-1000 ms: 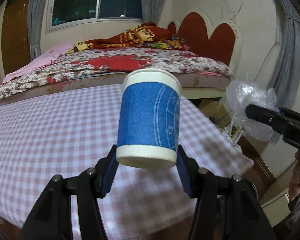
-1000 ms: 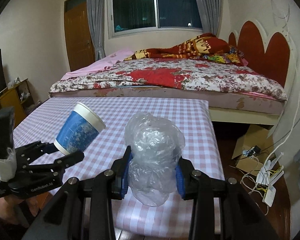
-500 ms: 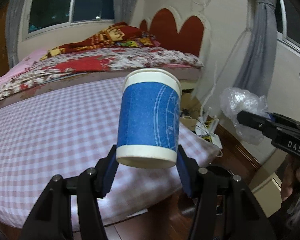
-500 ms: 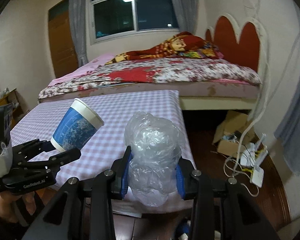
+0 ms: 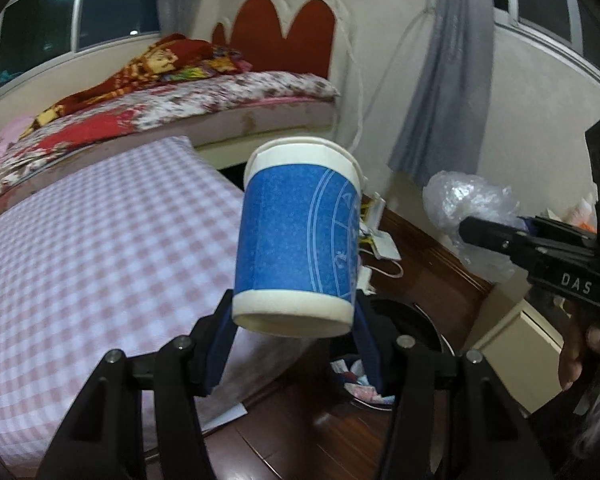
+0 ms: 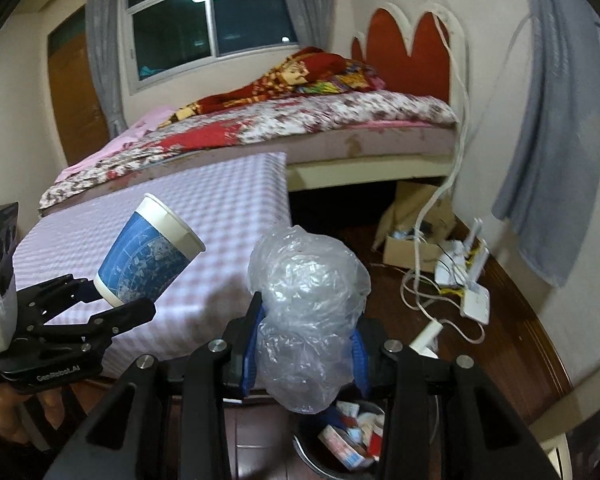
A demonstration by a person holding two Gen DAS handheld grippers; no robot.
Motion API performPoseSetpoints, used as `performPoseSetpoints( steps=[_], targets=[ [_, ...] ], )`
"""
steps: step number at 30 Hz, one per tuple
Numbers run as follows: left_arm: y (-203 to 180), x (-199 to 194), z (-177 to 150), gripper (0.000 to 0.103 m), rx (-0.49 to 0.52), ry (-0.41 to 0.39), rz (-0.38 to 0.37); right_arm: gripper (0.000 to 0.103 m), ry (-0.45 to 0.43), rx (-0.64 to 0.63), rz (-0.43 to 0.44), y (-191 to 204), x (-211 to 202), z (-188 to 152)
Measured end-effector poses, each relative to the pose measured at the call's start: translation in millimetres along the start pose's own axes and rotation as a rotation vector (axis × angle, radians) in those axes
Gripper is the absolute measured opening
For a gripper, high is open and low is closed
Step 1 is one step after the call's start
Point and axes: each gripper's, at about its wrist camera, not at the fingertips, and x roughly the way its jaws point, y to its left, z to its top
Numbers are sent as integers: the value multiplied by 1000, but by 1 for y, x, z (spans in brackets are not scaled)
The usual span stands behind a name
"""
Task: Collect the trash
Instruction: 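Carry the blue cup and plastic bag from the bed over the black bin with both tools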
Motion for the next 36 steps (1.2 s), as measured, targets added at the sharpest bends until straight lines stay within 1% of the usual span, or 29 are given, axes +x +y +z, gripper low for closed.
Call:
performPoseSetpoints(
  steps=[8, 13, 18, 24, 29, 36],
  targets=[
    [-39, 28, -18, 56, 56, 82, -71, 39, 56, 47, -73, -36, 4, -34],
    [-57, 44, -32, 56, 76, 134, -105, 39, 89, 80, -102, -56, 7, -53],
    [-72, 58, -43, 56, 96, 184, -130, 39, 151, 107, -130, -77, 19, -80],
    [-85, 81, -54, 56, 112, 252, -146, 39, 209, 102, -145, -85, 30, -102],
    [-91, 100, -62, 56, 111, 305, -150, 39, 240, 96, -149, -90, 42, -111],
    [-95, 121, -69, 56, 120, 357, -161, 39, 308, 66, -136, -94, 75, -120]
  ],
)
